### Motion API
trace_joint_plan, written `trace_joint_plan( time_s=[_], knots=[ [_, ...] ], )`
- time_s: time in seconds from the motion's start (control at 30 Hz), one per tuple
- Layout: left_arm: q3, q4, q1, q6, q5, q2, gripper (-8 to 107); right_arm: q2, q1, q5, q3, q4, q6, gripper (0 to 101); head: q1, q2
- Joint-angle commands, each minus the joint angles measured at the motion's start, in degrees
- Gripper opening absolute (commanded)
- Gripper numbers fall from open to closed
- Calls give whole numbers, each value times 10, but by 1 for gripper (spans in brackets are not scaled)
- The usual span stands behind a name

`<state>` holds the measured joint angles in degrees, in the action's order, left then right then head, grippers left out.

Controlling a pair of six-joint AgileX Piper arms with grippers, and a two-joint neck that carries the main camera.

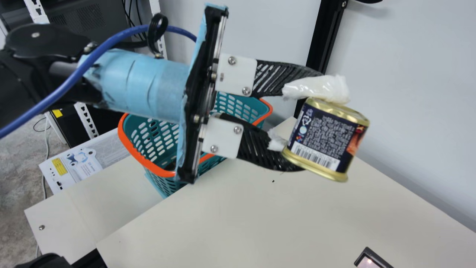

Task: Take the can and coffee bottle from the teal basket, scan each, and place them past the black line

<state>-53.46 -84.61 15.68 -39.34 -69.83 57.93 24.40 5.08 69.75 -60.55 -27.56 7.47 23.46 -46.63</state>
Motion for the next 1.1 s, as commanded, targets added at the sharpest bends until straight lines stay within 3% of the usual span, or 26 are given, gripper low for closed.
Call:
trace_joint_plan(
  time_s=[0.0,0.87,1.07],
  knots=[
    [7,-4,-12,-20,-1,-17,10,0,0,0,0,0,0,101,15,-11],
    [9,-4,-14,-26,-3,-24,10,0,0,0,0,0,0,101,15,-11],
    [9,-2,-12,12,27,-17,10,0,0,0,0,0,0,101,15,-11]
  ],
)
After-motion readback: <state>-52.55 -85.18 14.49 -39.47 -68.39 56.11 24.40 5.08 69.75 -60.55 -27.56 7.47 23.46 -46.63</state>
